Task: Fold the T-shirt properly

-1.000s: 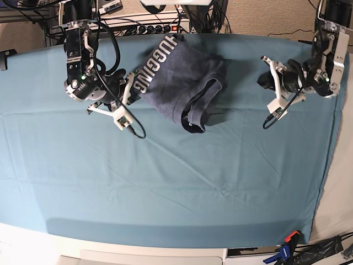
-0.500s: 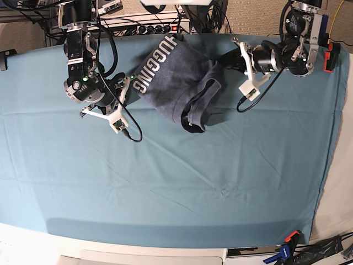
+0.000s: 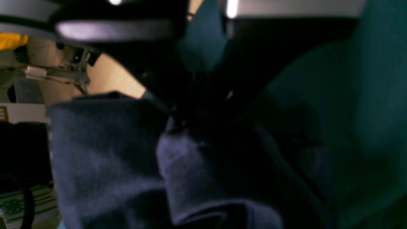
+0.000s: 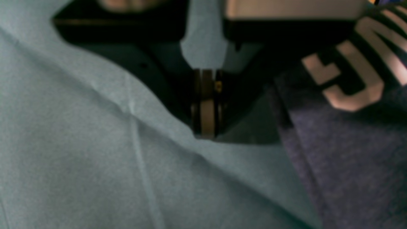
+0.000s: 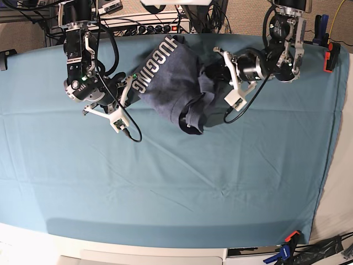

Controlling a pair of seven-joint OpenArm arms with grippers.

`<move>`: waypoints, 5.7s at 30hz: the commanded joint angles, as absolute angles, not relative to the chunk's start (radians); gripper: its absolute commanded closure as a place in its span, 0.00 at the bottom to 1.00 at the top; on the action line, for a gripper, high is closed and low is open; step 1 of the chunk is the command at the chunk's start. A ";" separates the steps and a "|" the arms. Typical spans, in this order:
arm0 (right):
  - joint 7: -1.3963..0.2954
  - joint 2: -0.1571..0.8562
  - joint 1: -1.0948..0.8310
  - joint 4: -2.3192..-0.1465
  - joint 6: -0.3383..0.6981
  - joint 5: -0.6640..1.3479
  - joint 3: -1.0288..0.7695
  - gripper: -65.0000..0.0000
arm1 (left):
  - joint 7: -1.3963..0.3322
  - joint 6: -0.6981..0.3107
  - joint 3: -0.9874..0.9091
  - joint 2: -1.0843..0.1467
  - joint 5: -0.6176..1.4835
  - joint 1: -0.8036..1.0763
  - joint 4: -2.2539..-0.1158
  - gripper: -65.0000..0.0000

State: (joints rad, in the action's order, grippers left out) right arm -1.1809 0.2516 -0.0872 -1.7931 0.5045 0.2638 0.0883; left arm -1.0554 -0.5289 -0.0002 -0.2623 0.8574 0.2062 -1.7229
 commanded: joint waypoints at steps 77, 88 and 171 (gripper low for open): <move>-1.205 0.261 -0.136 -1.806 0.422 0.089 0.418 1.00 | -1.010 -0.498 -0.002 -0.279 0.785 0.218 -1.810 1.00; -1.224 0.290 -0.136 -1.806 0.422 0.081 0.417 1.00 | -0.974 -0.498 0.004 -0.263 0.762 0.272 -1.808 1.00; -1.204 0.413 -0.722 -2.356 0.373 0.202 -0.435 1.00 | -1.084 -0.495 -0.497 -0.662 0.838 0.406 -1.980 1.00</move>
